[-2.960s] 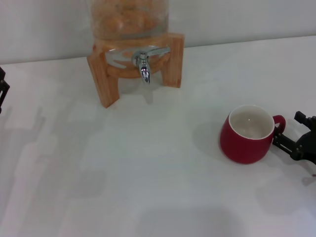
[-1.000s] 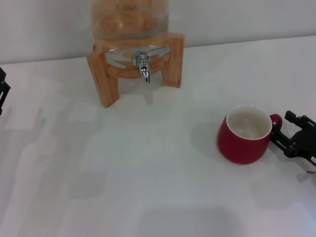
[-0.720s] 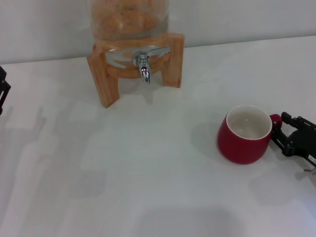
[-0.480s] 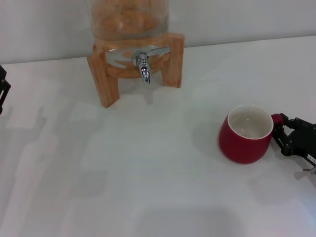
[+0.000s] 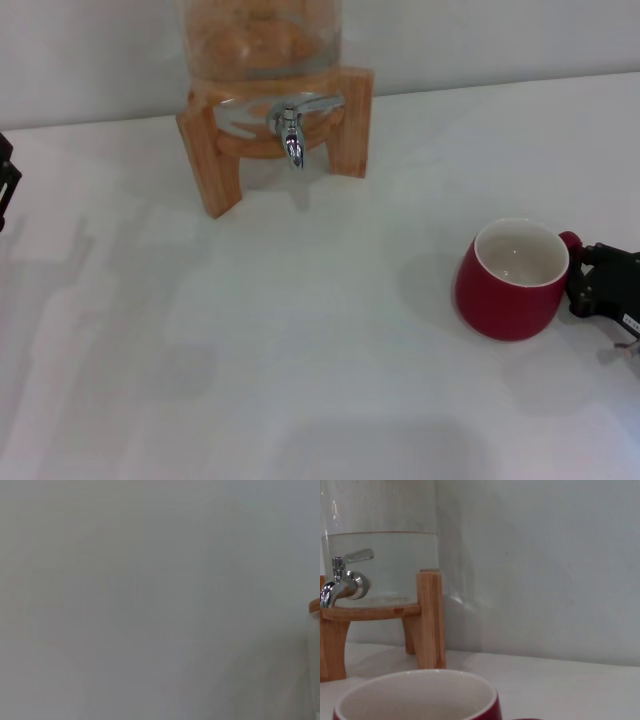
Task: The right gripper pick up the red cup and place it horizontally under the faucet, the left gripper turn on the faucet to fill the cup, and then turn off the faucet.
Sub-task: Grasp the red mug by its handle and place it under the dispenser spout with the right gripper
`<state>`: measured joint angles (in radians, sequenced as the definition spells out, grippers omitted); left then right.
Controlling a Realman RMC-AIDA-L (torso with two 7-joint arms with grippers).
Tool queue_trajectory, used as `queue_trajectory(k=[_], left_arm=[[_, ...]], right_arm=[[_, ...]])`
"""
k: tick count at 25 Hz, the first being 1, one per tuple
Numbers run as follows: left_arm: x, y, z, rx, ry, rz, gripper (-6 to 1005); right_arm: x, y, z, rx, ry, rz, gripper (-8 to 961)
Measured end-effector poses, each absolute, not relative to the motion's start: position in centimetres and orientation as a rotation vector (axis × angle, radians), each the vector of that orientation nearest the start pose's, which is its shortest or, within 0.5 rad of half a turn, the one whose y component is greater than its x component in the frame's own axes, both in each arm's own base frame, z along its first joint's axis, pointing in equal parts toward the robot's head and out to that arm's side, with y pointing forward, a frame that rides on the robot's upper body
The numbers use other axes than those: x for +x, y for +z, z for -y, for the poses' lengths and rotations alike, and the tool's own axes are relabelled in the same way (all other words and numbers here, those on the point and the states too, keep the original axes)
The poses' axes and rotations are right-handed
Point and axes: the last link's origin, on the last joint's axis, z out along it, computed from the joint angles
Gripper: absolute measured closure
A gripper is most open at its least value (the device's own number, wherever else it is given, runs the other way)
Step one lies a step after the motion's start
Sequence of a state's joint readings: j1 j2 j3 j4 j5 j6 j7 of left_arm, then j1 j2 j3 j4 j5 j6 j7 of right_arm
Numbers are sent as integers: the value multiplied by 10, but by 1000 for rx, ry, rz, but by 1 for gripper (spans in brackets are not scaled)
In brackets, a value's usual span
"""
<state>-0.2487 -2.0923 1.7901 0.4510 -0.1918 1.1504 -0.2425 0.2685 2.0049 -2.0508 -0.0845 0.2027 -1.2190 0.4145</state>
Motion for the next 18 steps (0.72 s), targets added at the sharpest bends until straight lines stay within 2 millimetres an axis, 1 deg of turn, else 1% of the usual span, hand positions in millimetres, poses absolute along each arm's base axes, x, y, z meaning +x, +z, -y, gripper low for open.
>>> queue_trajectory(k=[18], left_arm=[[-301,-5,-315,-1615,-877,464,192]], right_arm=[[375,-14,-260,-1892,652,-622,861]])
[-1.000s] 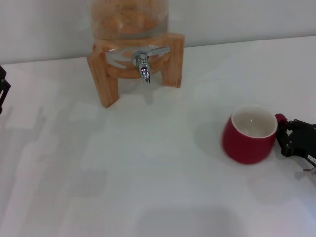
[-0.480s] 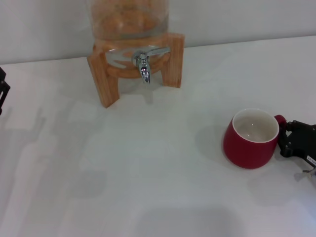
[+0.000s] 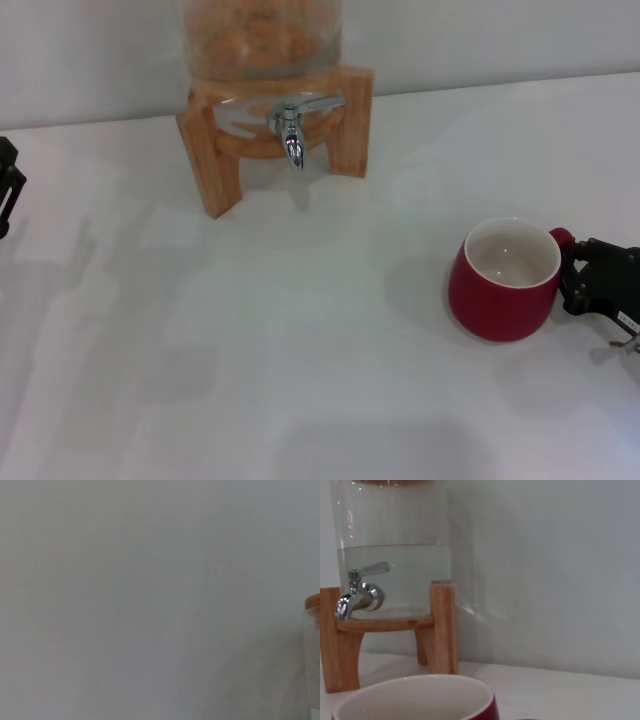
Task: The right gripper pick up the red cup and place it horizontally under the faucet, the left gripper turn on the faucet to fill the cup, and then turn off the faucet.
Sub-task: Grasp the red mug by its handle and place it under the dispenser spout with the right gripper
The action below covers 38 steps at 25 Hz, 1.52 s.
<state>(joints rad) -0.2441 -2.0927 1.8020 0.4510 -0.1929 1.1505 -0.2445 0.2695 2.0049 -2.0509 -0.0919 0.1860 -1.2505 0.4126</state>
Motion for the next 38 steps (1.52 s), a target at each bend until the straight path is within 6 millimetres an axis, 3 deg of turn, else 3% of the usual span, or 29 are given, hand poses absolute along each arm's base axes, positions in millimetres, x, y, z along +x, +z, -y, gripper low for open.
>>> queue_trajectory(k=[9,38], left_arm=[[-300,-5,-316,-1618,-878,460,193],[-297,-7,-320,-1640,-875,458,193]], right_arm=[[364,-18,-271,-1914,683,-598,860],[305,-45,-342,-2056,675,-519,856]])
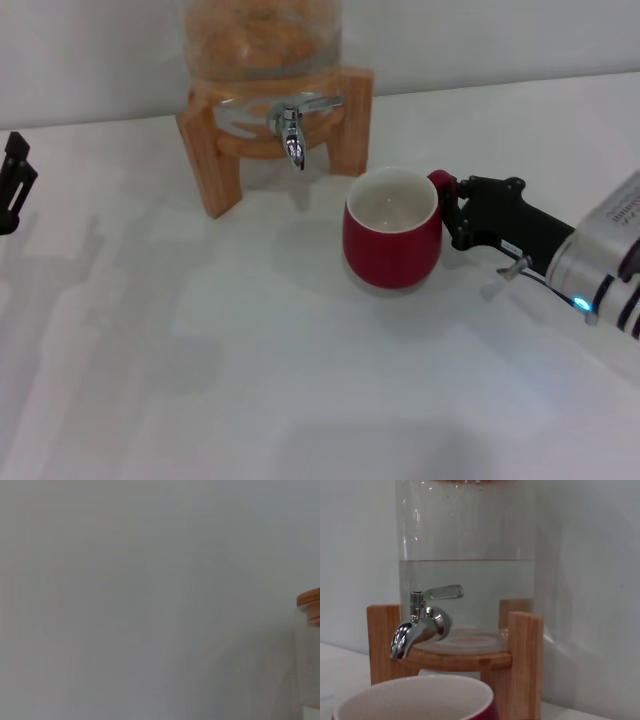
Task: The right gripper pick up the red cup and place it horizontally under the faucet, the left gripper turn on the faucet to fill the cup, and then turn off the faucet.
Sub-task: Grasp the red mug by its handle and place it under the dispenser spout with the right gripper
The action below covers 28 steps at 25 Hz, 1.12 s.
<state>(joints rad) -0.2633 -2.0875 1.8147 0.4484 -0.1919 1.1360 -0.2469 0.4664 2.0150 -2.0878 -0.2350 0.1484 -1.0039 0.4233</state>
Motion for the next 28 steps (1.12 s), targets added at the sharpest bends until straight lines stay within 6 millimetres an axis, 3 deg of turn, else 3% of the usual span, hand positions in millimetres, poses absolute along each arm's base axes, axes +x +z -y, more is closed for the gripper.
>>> queue_trajectory(k=[28], left_arm=[[-292,-14,-322,-1676,-883,462,194]], right_arm=[[269,-69,-370,-2173,609,-476,852]])
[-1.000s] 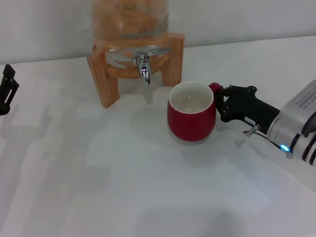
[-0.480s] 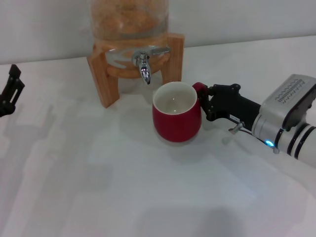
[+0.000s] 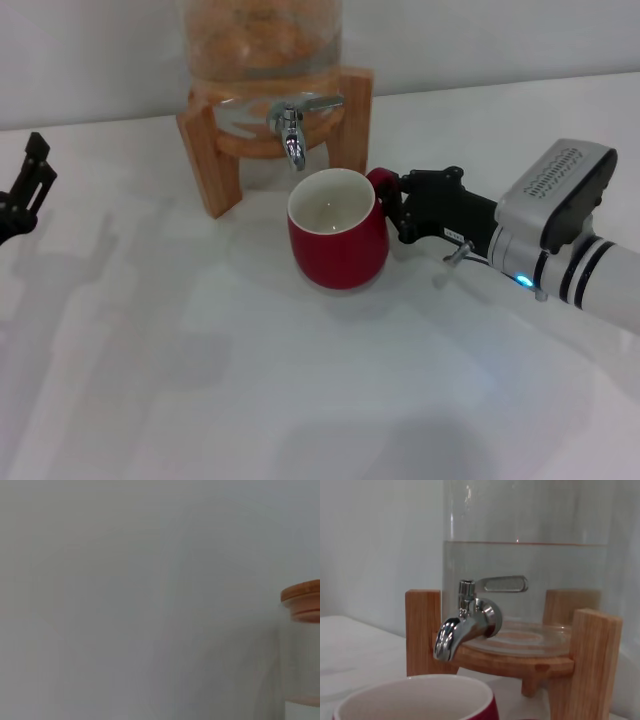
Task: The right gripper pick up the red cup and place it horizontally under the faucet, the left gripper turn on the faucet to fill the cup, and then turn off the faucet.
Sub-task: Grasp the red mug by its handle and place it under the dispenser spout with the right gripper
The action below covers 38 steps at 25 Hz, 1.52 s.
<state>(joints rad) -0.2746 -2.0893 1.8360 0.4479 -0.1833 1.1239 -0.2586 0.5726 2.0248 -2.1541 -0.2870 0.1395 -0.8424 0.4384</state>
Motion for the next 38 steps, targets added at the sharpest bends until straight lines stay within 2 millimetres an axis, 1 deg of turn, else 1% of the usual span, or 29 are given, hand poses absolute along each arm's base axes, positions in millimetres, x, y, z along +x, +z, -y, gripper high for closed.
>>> queue_trajectory(k=[11,21,38], left_arm=[[-288,-17,-322,-1693,-891,456,194],[-287,-17,-323,-1697,-892,452,194],[-289,-17,-322,-1694,-889,457,195]], right_arm=[[264,-73,-377,-2196,566,-463,851],[254,-74,-387,-2204,559,-448,849],[254,-73,-397,-2181,521,-480,847]])
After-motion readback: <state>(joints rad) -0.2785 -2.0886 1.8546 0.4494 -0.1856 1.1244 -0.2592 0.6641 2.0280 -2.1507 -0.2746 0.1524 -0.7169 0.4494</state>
